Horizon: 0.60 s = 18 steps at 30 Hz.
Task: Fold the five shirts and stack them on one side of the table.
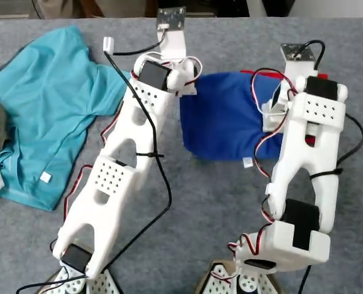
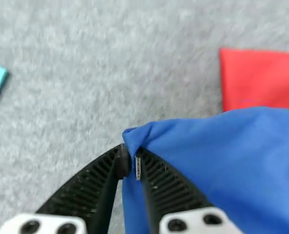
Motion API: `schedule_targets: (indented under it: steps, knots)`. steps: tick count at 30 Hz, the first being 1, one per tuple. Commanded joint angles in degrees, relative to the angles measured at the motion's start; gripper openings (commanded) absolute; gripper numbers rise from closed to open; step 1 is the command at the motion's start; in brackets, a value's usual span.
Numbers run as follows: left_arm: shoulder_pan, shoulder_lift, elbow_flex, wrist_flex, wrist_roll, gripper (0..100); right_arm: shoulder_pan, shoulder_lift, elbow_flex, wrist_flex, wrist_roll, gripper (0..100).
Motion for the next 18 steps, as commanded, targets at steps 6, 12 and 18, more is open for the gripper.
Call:
schedule_targets:
  steps: [6, 12, 18]
  knots:
    - [1.4, -4.5, -2.8, -6.8, -0.4, 2, -0.5, -3.1, -8.7, 2.4, -0.1, 0.2]
    - [1.7, -4.6, -2.9, -11.0, -0.3, 2, 0.9, -2.7, -17.5, 3.6, -0.1, 0.2]
    - [3.2, -3.5, -1.2, -24.1, -0.3, 2, 7.3, -2.5, -19.1, -2.1, -0.1, 0.2]
